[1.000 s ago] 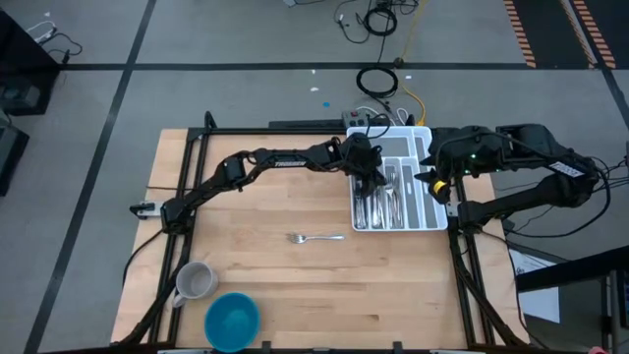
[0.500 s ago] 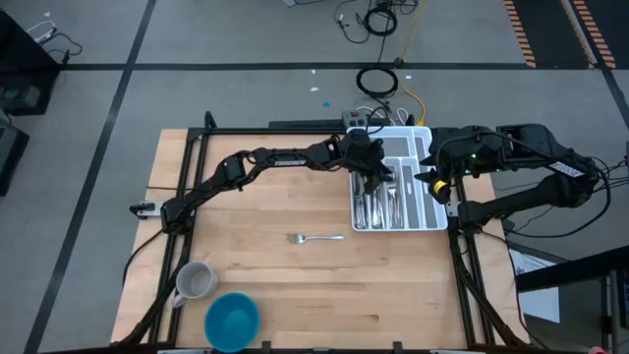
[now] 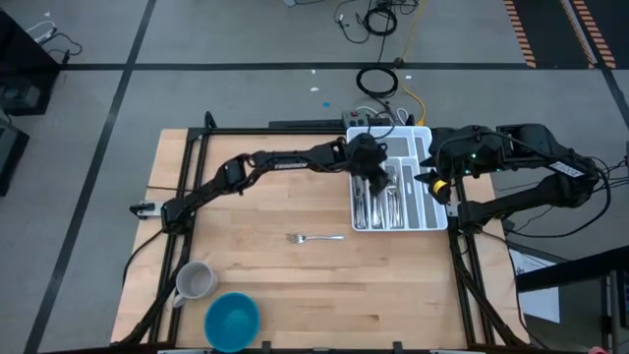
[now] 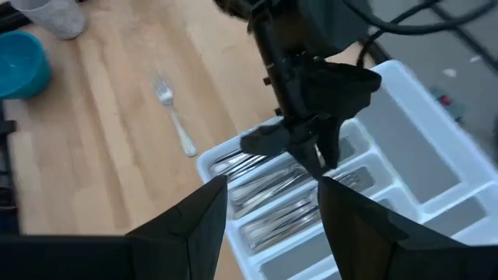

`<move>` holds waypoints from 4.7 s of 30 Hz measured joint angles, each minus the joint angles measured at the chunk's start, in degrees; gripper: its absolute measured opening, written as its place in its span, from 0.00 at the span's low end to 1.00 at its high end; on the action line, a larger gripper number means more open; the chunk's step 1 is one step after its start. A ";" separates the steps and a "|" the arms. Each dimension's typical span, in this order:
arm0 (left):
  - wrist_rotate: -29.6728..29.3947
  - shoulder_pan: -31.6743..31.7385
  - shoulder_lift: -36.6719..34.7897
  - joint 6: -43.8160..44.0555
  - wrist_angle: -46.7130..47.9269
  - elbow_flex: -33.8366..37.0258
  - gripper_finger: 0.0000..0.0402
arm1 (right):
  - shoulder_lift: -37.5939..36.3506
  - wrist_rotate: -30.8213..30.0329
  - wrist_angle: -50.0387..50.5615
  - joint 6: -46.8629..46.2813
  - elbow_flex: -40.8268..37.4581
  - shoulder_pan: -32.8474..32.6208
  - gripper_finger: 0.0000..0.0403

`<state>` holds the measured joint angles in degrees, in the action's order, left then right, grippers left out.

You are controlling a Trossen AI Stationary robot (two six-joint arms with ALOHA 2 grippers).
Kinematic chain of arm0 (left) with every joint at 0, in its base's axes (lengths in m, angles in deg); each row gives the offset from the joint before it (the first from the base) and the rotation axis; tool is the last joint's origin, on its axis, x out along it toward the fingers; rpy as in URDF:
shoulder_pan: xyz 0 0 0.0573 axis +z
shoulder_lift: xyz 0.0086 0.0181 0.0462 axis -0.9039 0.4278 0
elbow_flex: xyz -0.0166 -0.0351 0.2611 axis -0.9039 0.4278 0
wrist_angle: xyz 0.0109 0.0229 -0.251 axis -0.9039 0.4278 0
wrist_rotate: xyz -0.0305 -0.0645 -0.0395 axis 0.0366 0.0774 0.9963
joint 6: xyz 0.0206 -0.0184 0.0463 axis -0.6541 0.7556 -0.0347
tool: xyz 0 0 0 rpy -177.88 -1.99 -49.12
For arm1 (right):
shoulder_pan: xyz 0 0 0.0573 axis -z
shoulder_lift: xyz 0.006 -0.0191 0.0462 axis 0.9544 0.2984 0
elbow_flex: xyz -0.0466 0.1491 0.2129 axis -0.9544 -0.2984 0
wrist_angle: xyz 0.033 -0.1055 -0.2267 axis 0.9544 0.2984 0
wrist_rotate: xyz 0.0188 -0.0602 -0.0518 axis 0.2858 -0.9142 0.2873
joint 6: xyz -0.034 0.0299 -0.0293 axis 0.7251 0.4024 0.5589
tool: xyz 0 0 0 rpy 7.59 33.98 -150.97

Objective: Sort silverware
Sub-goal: Put the fork into the silverware tray

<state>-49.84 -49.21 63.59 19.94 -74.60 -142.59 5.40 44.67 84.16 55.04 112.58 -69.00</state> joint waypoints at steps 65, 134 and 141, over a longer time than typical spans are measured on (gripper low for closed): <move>-24.50 -27.16 -65.40 76.12 -1.72 88.03 0.35 | 13.55 -2.36 -4.85 -1.03 -1.44 -8.37 0.48; -13.26 -19.22 -56.07 57.69 -12.41 76.60 0.01 | 12.46 -2.18 -2.10 -0.86 -1.33 -8.33 0.48; -13.38 -14.08 -55.82 32.04 0.22 59.86 0.00 | 8.81 -2.16 2.04 -4.40 -1.33 -8.35 0.48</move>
<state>-63.21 -63.29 7.77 51.98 -74.38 -82.73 14.21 42.51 86.20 50.64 111.25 -77.35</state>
